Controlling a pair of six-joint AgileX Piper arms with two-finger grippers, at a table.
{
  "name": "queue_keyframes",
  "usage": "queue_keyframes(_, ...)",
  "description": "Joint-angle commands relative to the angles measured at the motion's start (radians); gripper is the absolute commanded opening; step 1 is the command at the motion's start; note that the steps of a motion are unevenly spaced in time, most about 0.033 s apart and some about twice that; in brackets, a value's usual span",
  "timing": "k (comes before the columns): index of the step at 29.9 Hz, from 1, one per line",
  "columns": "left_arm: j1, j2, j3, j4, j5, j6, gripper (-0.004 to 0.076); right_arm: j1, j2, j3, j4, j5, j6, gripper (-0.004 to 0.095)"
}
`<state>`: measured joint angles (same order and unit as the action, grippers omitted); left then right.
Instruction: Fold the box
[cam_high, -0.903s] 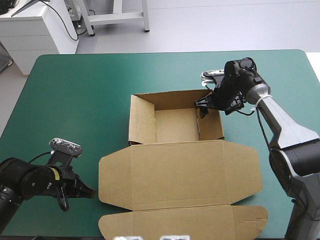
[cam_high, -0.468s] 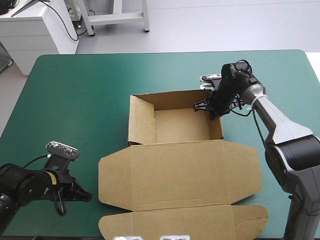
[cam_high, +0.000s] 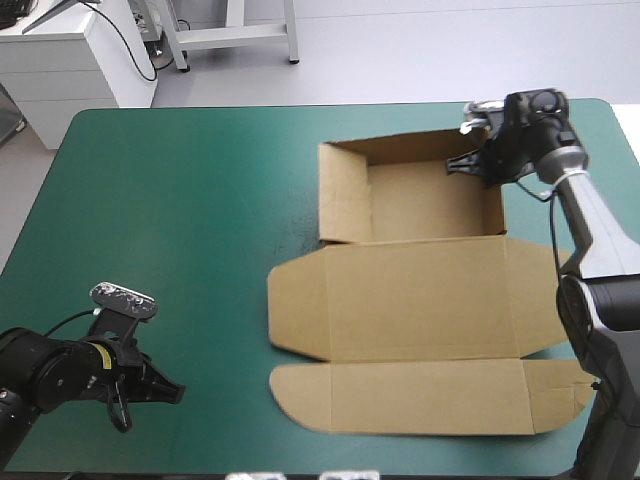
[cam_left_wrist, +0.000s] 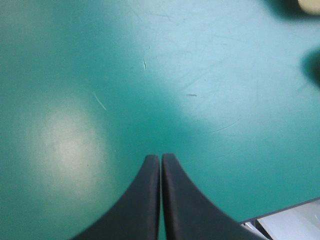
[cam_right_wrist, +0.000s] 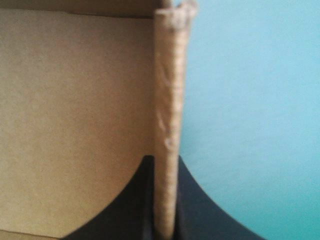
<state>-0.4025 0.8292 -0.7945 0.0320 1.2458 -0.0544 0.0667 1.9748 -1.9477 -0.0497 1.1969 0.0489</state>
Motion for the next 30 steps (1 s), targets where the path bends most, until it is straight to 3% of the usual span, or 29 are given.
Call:
queue_keyframes(1,-0.002,-0.01,-0.03,-0.002,0.006,-0.008,-0.0008,-0.128,-0.058,-0.098,-0.078,-0.043,0.012,-0.002)
queue_keyframes(11,-0.002,-0.01,-0.03,-0.002,0.043,-0.008,-0.0008,-0.427,-0.044,-0.121,-0.091,0.024,0.036,-0.002)
queue_keyframes(22,-0.002,-0.01,-0.03,-0.05,0.043,-0.008,-0.0008,-0.551,-0.02,-0.121,-0.093,0.023,0.03,-0.0008)
queue_keyframes(24,-0.002,-0.01,-0.03,-0.051,0.043,-0.008,-0.0008,-0.555,-0.02,-0.121,-0.105,0.016,0.01,0.0067)
queue_keyframes(26,-0.002,-0.01,-0.03,-0.046,0.043,-0.008,-0.0008,-0.558,-0.02,-0.121,-0.112,0.004,-0.002,0.0209)
queue_keyframes(30,-0.002,-0.01,-0.03,-0.051,0.043,-0.008,-0.0008,-0.558,-0.02,-0.121,-0.145,-0.029,-0.002,0.0629)
